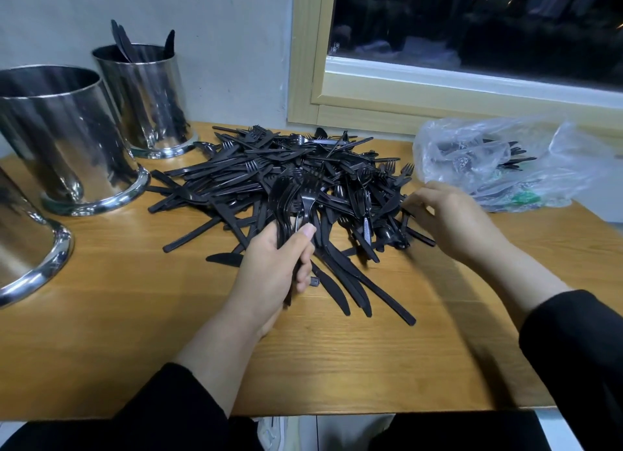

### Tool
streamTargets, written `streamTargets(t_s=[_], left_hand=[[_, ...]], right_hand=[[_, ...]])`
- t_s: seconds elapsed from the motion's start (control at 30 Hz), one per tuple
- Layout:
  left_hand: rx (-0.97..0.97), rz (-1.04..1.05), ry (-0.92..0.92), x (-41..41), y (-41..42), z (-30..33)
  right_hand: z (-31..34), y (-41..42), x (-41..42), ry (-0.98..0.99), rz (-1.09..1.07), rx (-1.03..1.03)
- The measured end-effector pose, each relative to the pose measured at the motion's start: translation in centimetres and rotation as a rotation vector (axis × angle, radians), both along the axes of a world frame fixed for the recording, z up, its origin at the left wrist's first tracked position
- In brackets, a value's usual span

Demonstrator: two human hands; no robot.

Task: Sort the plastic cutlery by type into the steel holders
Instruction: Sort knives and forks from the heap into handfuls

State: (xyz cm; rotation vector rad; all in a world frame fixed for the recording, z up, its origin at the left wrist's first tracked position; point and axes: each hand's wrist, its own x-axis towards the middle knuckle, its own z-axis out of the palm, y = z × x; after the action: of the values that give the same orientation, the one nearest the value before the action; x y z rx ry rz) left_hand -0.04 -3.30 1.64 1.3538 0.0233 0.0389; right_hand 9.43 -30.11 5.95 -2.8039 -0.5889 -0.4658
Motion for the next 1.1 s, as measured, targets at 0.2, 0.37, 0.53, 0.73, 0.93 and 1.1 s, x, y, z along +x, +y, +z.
streamTargets(t_s=[0.2,0.37,0.53,0.73,0.93,1.1], left_hand=[[-0.023,0.020,0.015,0.0,0.0,-0.2],[-0.026,0.027,0.019,0.0,0.1,-0.1],[-0.014,0.026,0.017,0.1,0.0,-0.2],[-0.034,0.026,0.001,-0.1,0.1,-0.1],[-0.054,0.045,-0.011,-0.2,0.1,0.1],[-0.105,0.078,-0.029,-0.2,0.0,0.4]], right_hand=[[-0.6,0.2,-0.2,0.340,-0.050,-0.195],[-0.5,0.3,-0.8,0.318,-0.034,-0.122],[-0.5,-0.7,-1.4,0.393,-0.010,-0.194],[-1.9,-0.8,-1.6,0.272,0.015,-0.166],[-0.1,-1.2,-2.2,0.078,0.058,-0.050],[5.9,-1.7,-3.7,0.146,0.073,0.118]])
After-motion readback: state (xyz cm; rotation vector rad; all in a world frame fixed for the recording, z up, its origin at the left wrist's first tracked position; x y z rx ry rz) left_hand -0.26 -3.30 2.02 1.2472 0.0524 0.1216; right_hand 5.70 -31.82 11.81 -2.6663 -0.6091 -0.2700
